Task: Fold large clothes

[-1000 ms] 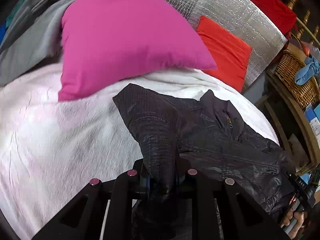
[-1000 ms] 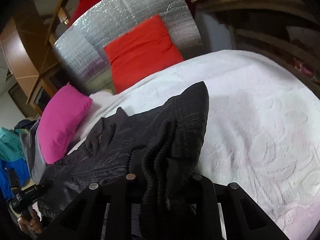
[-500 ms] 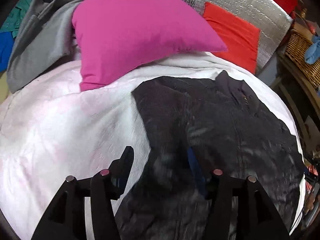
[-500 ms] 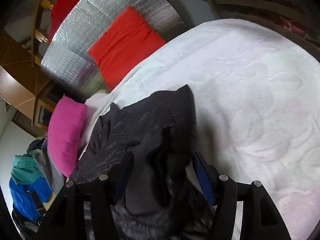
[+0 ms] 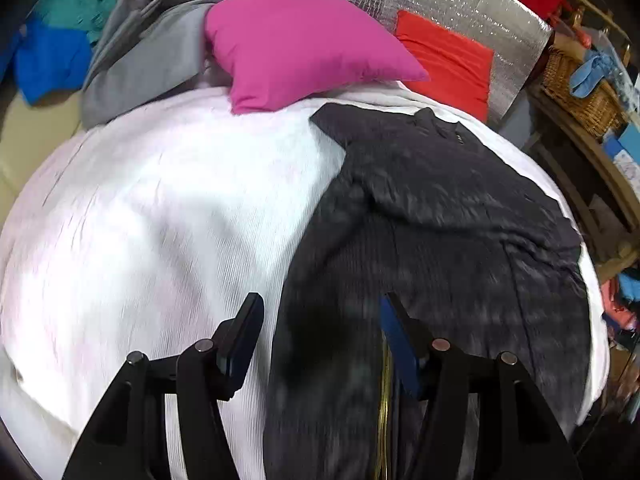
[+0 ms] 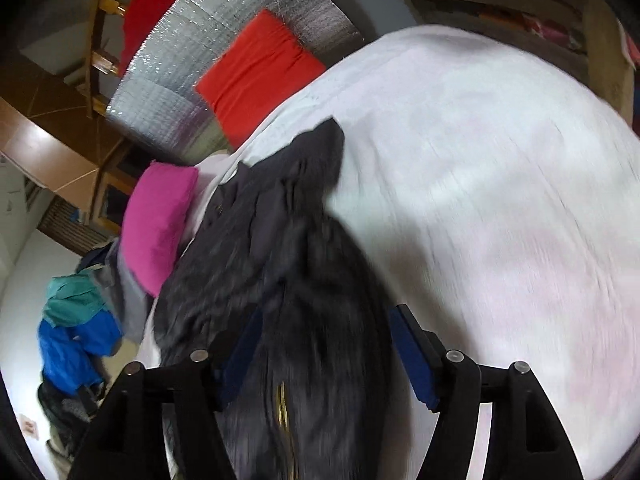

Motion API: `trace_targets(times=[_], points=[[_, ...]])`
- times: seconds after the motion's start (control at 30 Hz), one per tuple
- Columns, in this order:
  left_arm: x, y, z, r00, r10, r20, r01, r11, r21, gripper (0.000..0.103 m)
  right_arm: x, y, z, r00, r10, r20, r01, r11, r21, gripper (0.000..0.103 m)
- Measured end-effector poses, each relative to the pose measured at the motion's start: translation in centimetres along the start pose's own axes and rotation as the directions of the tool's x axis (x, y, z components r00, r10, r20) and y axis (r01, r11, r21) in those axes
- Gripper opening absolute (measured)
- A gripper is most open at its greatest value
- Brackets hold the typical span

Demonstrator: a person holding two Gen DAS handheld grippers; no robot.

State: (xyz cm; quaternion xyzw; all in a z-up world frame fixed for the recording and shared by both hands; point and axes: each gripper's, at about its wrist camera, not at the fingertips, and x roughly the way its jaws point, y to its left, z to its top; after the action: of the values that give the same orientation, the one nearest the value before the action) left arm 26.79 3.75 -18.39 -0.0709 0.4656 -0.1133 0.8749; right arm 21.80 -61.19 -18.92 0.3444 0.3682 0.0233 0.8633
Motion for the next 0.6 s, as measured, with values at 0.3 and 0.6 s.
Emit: trace_targets(times=[0.3, 0.6], points=[[-3.0, 1.6, -7.8, 0.995, -0.061, -0.082, 0.054, 0.995, -0.086, 0.066, -1.1, -1.7, -11.7, 0.961, 0.103, -0.258, -0.102, 0.995, 0.019, 0.071], [-2.7, 1.3, -12.4, 0.970, -0.102, -0.221, 0.065, 0.983, -0.171, 0.076, 4.5, -0.8, -17.8, 0.892, -0.030, -0.452, 0.023, 1.000, -0.021, 0.072]])
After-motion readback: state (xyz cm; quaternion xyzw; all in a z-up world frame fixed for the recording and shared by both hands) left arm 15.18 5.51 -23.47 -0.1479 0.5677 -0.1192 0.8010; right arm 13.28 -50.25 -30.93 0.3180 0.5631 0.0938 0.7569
